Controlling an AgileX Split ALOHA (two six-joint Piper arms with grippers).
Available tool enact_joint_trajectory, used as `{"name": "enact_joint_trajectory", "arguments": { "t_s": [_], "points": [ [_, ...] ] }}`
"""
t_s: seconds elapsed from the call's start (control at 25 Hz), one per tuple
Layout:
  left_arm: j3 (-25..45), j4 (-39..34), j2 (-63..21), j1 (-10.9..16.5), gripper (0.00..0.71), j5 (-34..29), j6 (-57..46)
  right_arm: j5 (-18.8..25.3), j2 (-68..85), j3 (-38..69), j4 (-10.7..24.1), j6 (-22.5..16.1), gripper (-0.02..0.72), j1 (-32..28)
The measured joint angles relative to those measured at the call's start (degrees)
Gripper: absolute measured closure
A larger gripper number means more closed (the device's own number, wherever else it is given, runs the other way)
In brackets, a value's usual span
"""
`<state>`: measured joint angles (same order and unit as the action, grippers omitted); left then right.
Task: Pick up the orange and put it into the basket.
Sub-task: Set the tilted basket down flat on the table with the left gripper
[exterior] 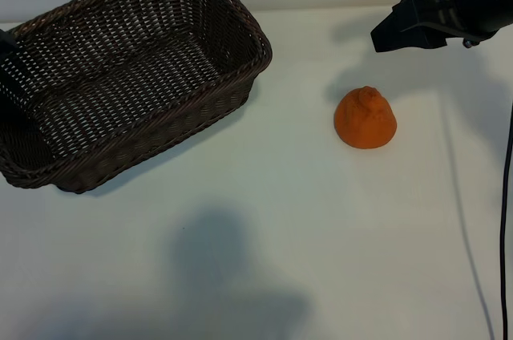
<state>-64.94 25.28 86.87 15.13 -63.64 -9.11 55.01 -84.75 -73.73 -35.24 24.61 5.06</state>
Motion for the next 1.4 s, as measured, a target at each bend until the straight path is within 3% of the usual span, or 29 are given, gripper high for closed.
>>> {"name": "enact_joint_trajectory", "arguments": {
  "t_s": [0.44,1.04,1.4],
  "points": [
    [0.0,0.0,0.0,0.0,0.56,-0.3,4.5,0.0,0.0,0.0,0.0,0.0,0.254,0.0],
    [0.0,0.0,0.0,0.0,0.56,-0.4,24.2,0.0,0.0,0.0,0.0,-0.1,0.254,0.0],
    [-0.1,-0.1,0.7,0.0,0.56,-1.6,25.4,0.0,0.0,0.0,0.0,-0.1,0.254,0.0]
  ]
}}
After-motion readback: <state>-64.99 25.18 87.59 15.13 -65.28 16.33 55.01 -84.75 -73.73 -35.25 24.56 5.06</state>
